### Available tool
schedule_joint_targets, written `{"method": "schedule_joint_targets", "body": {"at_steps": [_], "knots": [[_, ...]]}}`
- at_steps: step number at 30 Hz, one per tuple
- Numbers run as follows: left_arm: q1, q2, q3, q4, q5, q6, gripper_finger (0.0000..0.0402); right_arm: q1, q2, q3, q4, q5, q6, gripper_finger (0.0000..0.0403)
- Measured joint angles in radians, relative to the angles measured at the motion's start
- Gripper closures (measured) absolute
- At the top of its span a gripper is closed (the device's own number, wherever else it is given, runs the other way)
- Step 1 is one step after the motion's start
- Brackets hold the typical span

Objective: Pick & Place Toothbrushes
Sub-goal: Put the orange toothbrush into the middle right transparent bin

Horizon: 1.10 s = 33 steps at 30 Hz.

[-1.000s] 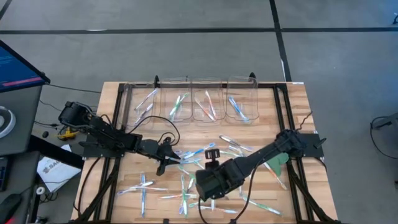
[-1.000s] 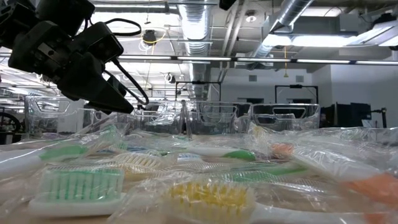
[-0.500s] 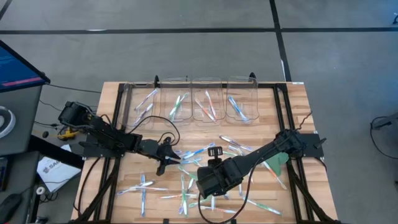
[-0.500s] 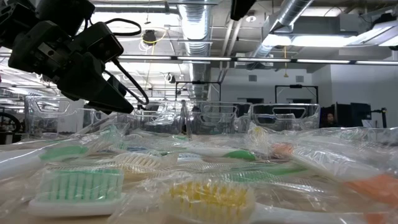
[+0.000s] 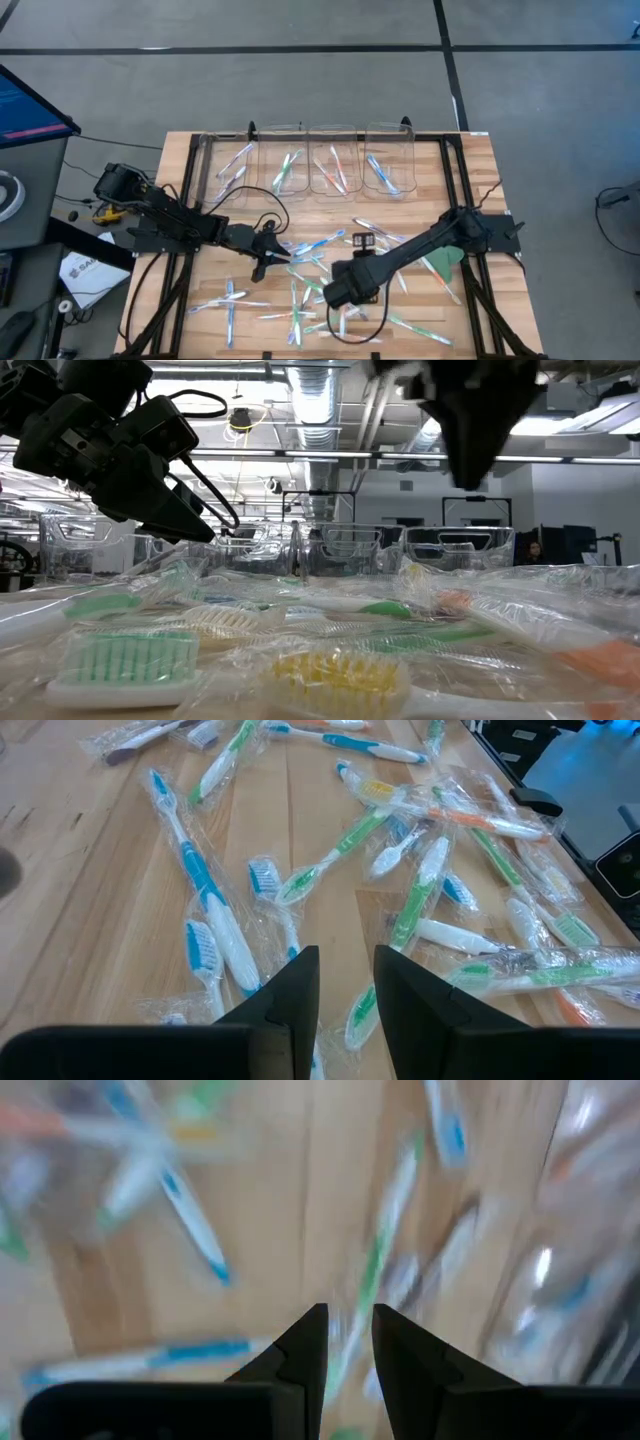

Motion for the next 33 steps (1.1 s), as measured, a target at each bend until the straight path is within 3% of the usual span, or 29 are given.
{"method": "schedule_joint_targets", "body": {"at_steps": [4,7,10,13,19,25,29,33], "knots": [[0.000,0.000,0.000,0.000,0.000,0.000,0.0309,0.005,-0.061,-0.060,0.007,0.004,0.030,0.0327],[0.000,0.000,0.000,0.000,0.000,0.000,0.0309,0.016,-0.152,-0.136,0.003,0.094,0.064,0.0327],[0.000,0.000,0.000,0.000,0.000,0.000,0.0309,0.024,-0.283,-0.272,0.040,0.177,0.104,0.0327],[0.000,0.000,0.000,-0.001,0.000,0.000,0.0309,0.025,-0.447,-0.434,0.054,0.197,0.265,0.0327],[0.000,0.000,-0.009,0.009,-0.003,0.000,0.0309,0.024,-0.741,-0.764,0.336,0.192,0.524,0.0327],[0.000,0.000,-0.009,0.024,-0.022,0.000,0.0309,0.025,-0.870,-0.950,0.516,0.114,0.624,0.0327],[0.000,0.000,-0.008,0.027,-0.024,0.000,0.0309,0.025,-0.858,-1.021,0.660,-0.023,0.664,0.0327],[0.000,0.000,-0.008,0.027,-0.024,0.000,0.0309,0.024,-0.787,-1.029,0.681,-0.173,0.699,0.0326]]}}
